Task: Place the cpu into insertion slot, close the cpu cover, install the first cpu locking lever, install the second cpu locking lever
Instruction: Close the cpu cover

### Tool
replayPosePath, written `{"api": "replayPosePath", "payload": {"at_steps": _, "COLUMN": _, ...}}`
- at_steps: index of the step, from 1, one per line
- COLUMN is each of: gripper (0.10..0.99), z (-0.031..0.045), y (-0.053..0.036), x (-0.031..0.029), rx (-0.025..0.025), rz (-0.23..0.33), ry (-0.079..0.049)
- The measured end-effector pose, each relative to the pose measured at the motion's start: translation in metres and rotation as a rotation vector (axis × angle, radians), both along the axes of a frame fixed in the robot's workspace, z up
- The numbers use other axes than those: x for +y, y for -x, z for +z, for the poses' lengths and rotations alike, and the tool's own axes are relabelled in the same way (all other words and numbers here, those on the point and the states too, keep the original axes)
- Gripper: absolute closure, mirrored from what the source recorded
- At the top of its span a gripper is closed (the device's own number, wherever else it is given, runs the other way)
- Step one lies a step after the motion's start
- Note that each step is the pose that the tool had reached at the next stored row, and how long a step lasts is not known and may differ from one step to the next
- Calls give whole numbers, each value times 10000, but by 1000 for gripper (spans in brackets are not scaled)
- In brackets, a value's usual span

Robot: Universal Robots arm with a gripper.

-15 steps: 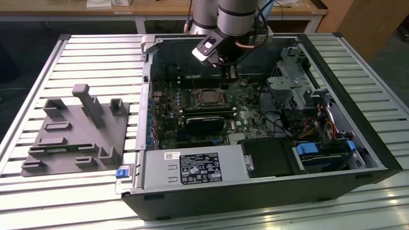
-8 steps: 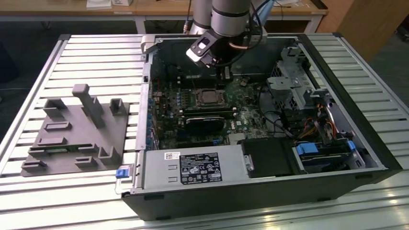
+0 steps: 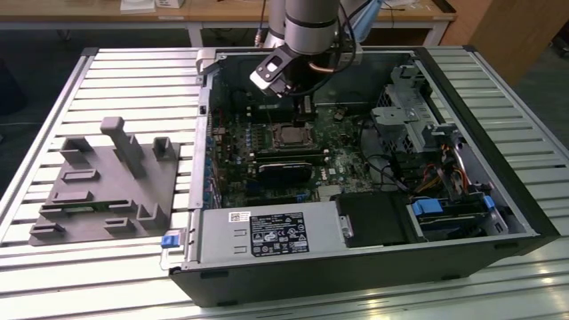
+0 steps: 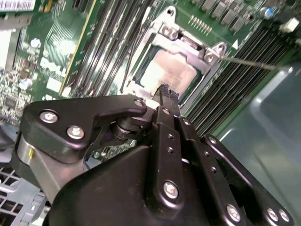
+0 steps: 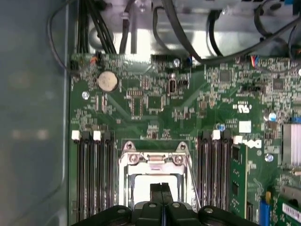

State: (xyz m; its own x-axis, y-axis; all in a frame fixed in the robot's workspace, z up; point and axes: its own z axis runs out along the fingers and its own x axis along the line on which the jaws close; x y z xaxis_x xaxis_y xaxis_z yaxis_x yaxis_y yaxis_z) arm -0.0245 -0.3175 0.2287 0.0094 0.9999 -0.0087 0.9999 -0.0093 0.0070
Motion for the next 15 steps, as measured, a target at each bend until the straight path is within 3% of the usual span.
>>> {"api": "replayPosePath", "payload": {"at_steps": 4, "gripper": 980, "z": -26, "y": 64, "x": -2, "rx": 0, "rz": -45, "ry": 1}}
{"api": "replayPosePath", "payload": {"at_steps": 10, "gripper": 980, "z": -27, "y": 66, "x": -2, "rx": 0, "rz": -14, "ry": 0}}
{"api": "replayPosePath", "payload": {"at_steps": 15, "gripper": 980, "z": -28, "y": 66, "x": -2, "rx": 0, "rz": 788, "ry": 0}}
